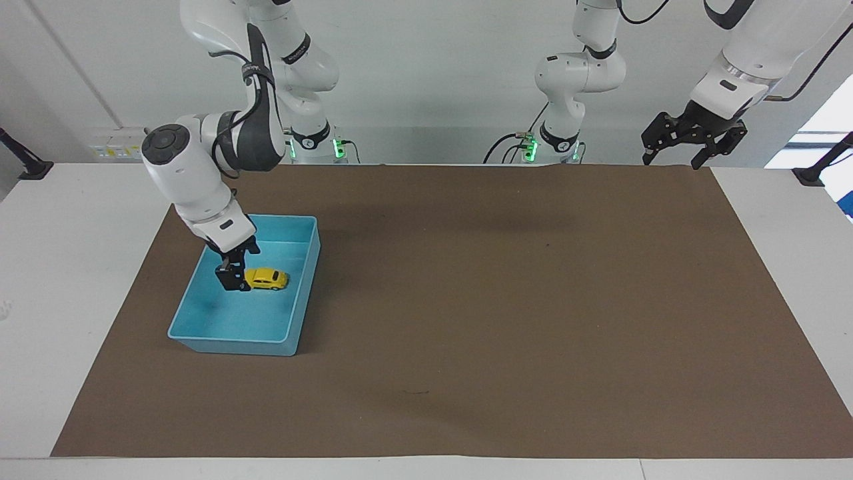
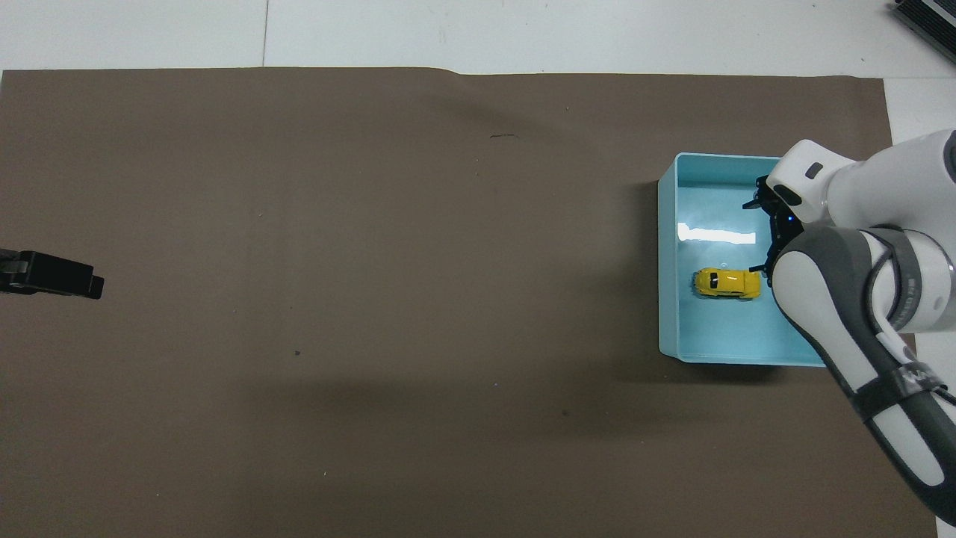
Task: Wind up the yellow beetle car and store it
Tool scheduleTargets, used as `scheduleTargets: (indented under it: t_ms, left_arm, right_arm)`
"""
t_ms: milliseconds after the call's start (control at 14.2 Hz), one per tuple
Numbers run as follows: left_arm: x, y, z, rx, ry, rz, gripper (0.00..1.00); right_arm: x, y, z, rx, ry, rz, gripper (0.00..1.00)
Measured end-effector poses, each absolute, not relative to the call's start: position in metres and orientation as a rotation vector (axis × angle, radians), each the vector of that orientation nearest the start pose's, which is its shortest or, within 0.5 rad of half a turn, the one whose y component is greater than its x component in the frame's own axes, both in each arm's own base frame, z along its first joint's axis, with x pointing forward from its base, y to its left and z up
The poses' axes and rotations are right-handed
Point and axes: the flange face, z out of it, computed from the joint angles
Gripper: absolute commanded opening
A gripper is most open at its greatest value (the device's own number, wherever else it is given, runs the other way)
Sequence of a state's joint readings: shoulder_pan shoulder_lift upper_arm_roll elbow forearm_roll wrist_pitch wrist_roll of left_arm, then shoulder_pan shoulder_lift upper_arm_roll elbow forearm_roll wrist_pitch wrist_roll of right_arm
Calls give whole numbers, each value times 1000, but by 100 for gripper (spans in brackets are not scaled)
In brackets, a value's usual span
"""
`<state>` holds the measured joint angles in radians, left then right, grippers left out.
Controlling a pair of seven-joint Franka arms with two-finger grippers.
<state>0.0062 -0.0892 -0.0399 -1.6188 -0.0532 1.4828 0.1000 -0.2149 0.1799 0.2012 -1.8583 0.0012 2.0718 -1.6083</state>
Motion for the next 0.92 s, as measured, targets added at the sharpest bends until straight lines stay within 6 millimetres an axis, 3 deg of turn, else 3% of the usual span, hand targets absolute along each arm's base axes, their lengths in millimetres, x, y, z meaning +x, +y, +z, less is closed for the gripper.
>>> scheduleTargets:
  t_ms: [282,564,916]
  left_arm:
    - [517,-24,642,-3184,218,72,100]
    - [517,-24,642,-3184,218,72,100]
    - [517,-24,642,-3184,218,72,100]
  right_arm:
    - [612,-9,463,2220,2230,100,100]
    - [604,15,498,2277,2144,114,100]
    - [596,22,514,2356,2068,130,100]
